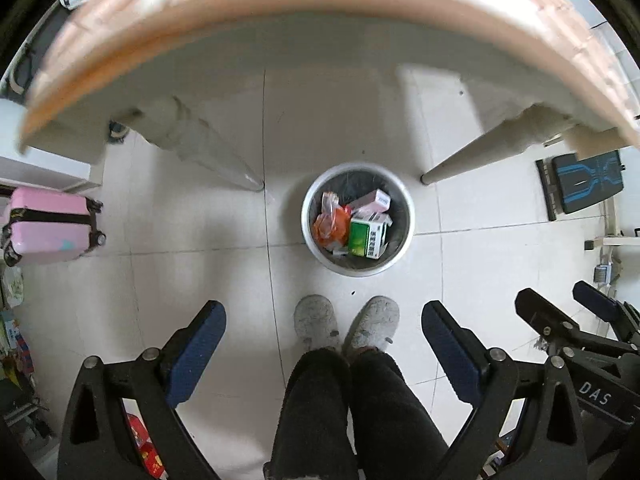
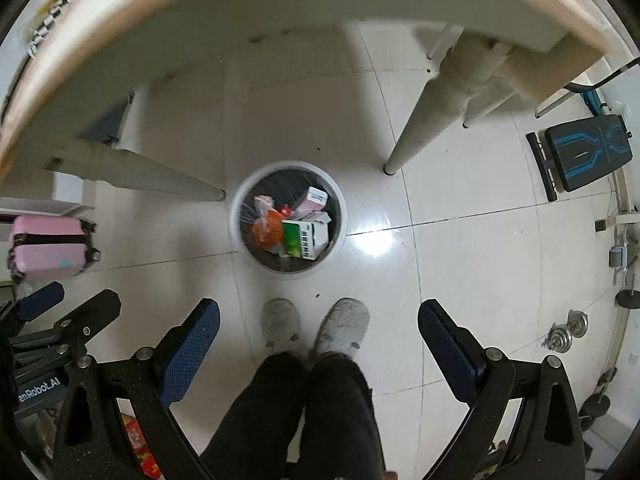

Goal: Collect trash
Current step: 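Grasp the striped medicine box with the right gripper while the left grasps the cream box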

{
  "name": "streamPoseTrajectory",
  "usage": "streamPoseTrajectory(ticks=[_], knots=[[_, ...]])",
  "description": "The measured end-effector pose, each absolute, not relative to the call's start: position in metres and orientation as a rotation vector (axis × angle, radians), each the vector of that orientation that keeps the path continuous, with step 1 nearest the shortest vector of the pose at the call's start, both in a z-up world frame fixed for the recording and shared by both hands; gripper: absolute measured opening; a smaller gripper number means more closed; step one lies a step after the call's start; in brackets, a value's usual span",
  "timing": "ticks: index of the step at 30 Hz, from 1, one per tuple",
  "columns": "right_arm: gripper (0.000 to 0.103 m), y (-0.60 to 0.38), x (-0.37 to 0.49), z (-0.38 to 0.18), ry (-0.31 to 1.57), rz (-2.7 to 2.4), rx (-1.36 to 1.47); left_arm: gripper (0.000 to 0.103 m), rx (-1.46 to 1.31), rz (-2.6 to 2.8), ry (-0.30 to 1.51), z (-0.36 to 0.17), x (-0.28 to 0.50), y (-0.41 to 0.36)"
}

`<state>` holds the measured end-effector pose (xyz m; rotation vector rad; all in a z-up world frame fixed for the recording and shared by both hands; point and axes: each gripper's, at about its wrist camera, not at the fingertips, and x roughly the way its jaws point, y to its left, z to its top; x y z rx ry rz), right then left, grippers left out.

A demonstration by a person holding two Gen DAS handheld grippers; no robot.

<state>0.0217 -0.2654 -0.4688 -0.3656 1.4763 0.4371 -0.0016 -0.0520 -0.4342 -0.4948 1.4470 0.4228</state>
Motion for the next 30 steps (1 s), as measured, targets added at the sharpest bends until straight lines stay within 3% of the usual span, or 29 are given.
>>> streamPoseTrajectory(ticks=[7, 16, 25, 30], knots=[[0.1, -0.258, 0.006, -0.372, 1.425, 0.455, -0.344, 0.1, -0.437, 0.457, 1.381, -0.352, -0.014, -0.037], [0.1, -0.229, 0.04, -0.274, 1.377, 0.475, -0.206, 0.1, -0.422, 0.567, 1.264, -0.289, 0.015, 0.009], [0.1, -0.154, 0.201, -0.236, 1.351, 0.496, -0.165, 0.101, -0.398, 0.726, 1.174, -0.253, 0.132, 0.076], [0.1, -0.069, 0.331, -0.246, 1.32, 0.581, -0.374, 0.101, -0.424, 0.869, 1.209, -0.277, 0.219, 0.125]])
